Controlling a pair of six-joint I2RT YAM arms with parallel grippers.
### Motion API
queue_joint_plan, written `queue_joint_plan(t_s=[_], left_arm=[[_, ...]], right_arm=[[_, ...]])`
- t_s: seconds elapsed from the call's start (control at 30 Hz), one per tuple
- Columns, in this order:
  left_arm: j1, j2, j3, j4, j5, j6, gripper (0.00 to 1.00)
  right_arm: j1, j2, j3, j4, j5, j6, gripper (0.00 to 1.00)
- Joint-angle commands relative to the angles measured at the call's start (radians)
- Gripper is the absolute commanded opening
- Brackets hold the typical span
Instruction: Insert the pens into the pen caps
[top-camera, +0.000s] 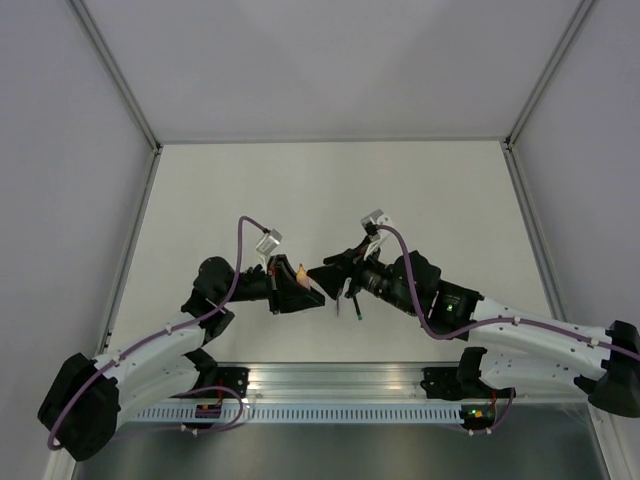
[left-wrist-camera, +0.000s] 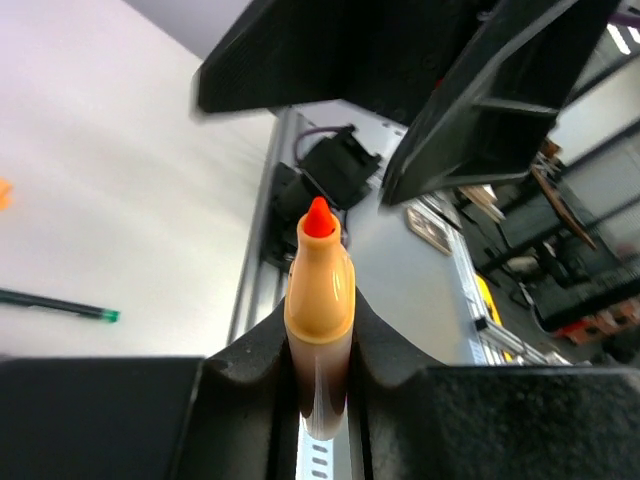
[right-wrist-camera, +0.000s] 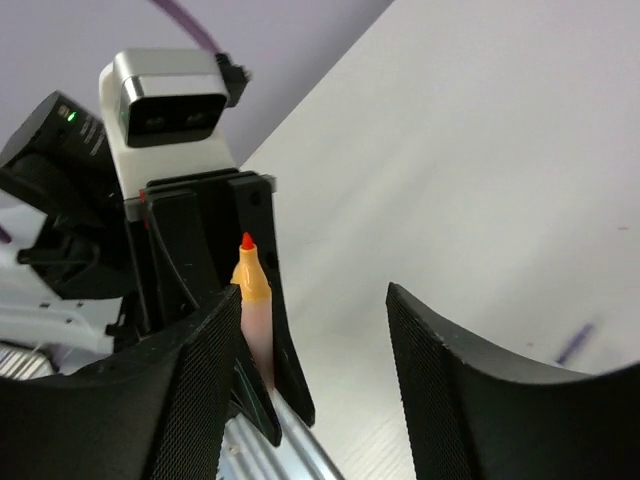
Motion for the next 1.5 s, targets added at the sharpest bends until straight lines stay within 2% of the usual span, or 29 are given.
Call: queue_joint_plan(t_s=[0.0, 0.07, 0.17, 0.23, 0.27, 0.43, 0.67, 0.77, 0.83, 0.93, 1.1, 1.23, 1.47], left_arm=[[-0.004, -0.027, 0.072, -0.281, -0.140, 0.186, 0.02], [-0.004, -0.026, 0.090, -0.354, -0.221, 0.220, 0.02], [-0.004, -0.003, 0.139, -0.516, -0.312, 0.307, 0.02], [-0.016, 0.007, 0.149, -0.564, -0.359, 0.335, 0.02], [-0.027, 0.010, 0.162, -0.582, -0.373, 0.346, 0.02], [-0.154, 0.004, 0.196, -0.679, -0.507, 0.436, 0.02], [-0.235, -0.039, 0.173, -0.595, -0.405, 0.487, 0.02], [-0.350, -0.041, 0.184, -0.601, -0.437, 0.539, 0.02], [-0.380, -0.041, 0.195, -0.619, -0.474, 0.559, 0.02], [-0.383, -0.056, 0.184, -0.607, -0.479, 0.555, 0.02], [-0.383, -0.111, 0.161, -0.581, -0.474, 0.548, 0.02], [-0.383, -0.104, 0.161, -0.586, -0.484, 0.553, 0.02], [-0.383, -0.081, 0.166, -0.589, -0.496, 0.559, 0.02]], right_arm=[[-0.005, -0.110, 0.064, -0.181, 0.250, -0.076, 0.67], [-0.005, -0.163, 0.090, -0.289, 0.372, -0.099, 0.68], [-0.019, -0.143, 0.126, -0.433, 0.526, -0.121, 0.65], [-0.049, -0.074, 0.141, -0.495, 0.547, -0.124, 0.61], [-0.104, -0.053, 0.152, -0.550, 0.539, -0.116, 0.60], [-0.350, 0.055, 0.124, -0.586, 0.268, -0.102, 0.60], [-0.413, 0.253, 0.078, -0.532, 0.132, -0.119, 0.59], [-0.421, 0.328, 0.078, -0.506, 0.116, -0.130, 0.58], [-0.437, 0.369, 0.081, -0.494, 0.105, -0.132, 0.57], [-0.476, 0.408, 0.086, -0.489, 0.100, -0.133, 0.57], [-0.575, 0.440, 0.069, -0.454, -0.042, -0.148, 0.56], [-0.620, 0.457, 0.037, -0.394, -0.168, -0.155, 0.57], [-0.678, 0.529, 0.032, -0.351, -0.254, -0.162, 0.54]])
